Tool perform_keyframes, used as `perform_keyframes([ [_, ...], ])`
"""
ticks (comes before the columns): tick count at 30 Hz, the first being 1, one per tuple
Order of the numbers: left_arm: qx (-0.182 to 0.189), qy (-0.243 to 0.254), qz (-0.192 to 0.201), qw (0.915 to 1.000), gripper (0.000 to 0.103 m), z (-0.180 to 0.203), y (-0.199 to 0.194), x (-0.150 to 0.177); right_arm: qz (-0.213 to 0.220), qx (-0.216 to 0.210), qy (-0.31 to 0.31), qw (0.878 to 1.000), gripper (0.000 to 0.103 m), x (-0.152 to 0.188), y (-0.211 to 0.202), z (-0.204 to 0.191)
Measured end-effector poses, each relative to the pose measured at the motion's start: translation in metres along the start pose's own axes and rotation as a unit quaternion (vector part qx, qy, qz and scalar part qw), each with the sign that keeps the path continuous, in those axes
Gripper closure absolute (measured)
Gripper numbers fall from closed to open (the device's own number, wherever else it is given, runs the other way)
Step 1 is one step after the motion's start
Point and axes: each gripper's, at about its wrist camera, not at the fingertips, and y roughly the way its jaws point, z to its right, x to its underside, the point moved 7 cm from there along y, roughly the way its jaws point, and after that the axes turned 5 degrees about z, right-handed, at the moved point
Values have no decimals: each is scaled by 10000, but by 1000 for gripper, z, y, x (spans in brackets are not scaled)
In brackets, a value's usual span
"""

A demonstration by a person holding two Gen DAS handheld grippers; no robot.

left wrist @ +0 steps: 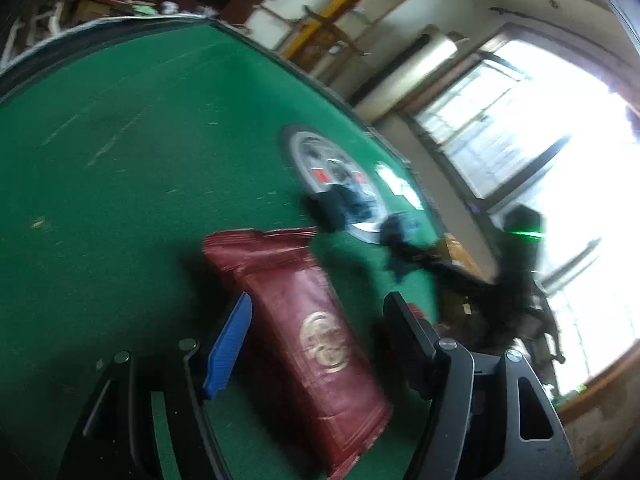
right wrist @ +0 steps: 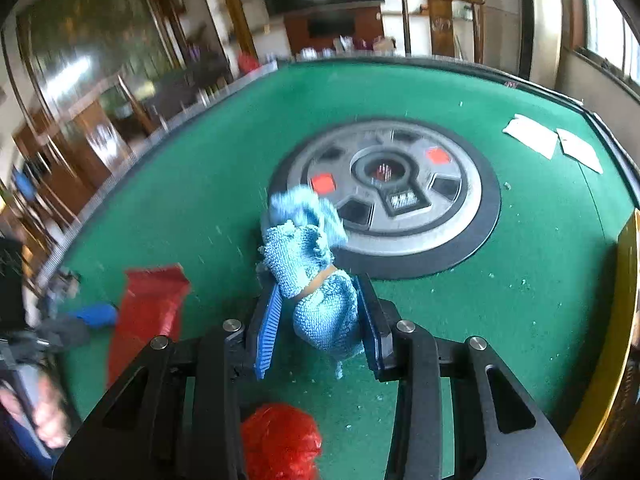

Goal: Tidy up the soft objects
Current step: 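Grasp the red printed bag with the left gripper while the right gripper grasps the blue knit doll, then carry the red bag with the left gripper while the right gripper carries the knit doll over the tray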

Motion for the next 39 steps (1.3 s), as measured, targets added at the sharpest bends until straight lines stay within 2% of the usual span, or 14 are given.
perform_keyframes([
  [3,-394,-160,5,9991,25,-6,-5,5,263,106,219,9994,67,-5,-6,15],
  [6,-555,-317,-195,9978,25,-2,-4,16,441,8,522,9977,67,-11,-16,23],
  [10,-996,-32,-282,9946,23,18,3,25,635,-156,723,9952,67,-14,-28,22],
  [12,-1532,320,-412,9868,23,26,14,32,658,-205,743,9949,67,-14,-30,21],
  [13,-1650,406,-505,9842,23,28,19,35,677,-193,768,9946,67,-14,-30,22],
  [15,-2151,703,-635,9720,23,31,30,41,681,-176,786,9944,67,-13,-29,26],
  [18,-2592,1013,-704,9579,23,31,41,44,671,-157,825,9942,67,-12,-28,28],
  [21,-2858,1464,-722,9443,24,31,49,44,668,-152,795,9945,67,-12,-27,28],
  [22,-2884,1608,-734,9411,29,30,51,43,678,-153,771,9946,67,-12,-27,26],
  [25,-2662,1618,-617,9482,39,21,46,35,683,-130,748,9948,67,-11,-27,26],
  [27,-2587,1603,-616,9506,41,13,40,28,677,-80,747,9949,67,-10,-25,27],
  [30,-2324,1485,-532,9598,41,2,33,19,662,-43,750,9950,67,-9,-25,28],
  [32,-2208,1476,-482,9629,41,1,31,18,677,-38,763,9948,67,-9,-24,28],
  [39,-2266,1631,-470,9591,40,7,40,17,680,23,742,9949,67,-8,-25,28],
])
